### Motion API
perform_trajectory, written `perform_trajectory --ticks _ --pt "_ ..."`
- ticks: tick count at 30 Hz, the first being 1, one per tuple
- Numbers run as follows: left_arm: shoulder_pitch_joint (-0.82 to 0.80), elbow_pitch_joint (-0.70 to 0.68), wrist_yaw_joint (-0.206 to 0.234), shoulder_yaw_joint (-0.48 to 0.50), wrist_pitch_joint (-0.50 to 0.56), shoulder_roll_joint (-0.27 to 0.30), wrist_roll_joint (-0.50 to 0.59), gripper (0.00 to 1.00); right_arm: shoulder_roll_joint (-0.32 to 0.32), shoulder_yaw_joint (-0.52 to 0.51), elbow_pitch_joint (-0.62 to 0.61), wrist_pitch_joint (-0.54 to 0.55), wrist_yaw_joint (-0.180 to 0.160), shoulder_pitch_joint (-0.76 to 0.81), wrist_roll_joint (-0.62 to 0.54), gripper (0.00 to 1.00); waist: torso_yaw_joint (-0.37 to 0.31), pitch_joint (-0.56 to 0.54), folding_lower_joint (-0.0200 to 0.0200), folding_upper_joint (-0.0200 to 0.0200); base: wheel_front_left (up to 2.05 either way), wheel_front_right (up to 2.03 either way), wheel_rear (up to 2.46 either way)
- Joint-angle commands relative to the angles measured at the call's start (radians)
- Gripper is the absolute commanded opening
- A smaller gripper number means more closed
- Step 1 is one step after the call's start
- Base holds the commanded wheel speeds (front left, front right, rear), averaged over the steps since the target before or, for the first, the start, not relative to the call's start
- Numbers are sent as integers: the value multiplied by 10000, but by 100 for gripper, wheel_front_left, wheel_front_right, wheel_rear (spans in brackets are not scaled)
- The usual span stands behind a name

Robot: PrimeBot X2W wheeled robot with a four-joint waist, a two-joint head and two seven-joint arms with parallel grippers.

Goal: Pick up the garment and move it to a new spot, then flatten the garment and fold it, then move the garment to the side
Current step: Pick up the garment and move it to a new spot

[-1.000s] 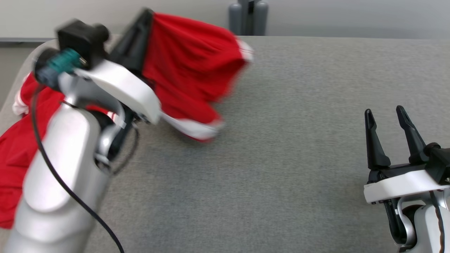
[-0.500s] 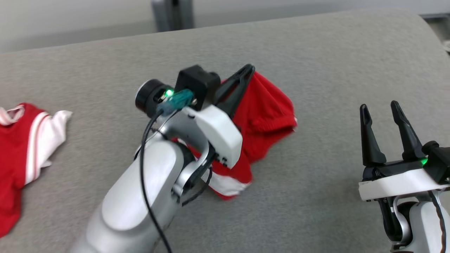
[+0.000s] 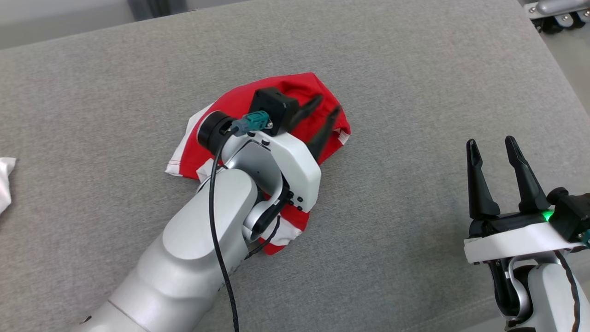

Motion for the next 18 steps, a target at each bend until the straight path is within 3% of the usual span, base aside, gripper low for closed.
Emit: perform_trajectory --ticks 1,9,18 --pt "-263 47 -71 -181 -265 46 -142 100 -38 -3 56 -114 -3 -96 7 100 116 -12 0 0 0 0 0" --pt "-26 -724 60 -573 -1288 279 -3 100 -45 -138 193 -102 -3 77 -218 100 923 -480 0 0 0 0 0" --pt "1454 -2996 1542 1060 -1940 1816 -491 100 -45 -184 7 114 -3 233 -389 100 1693 -942 0 0 0 0 0"
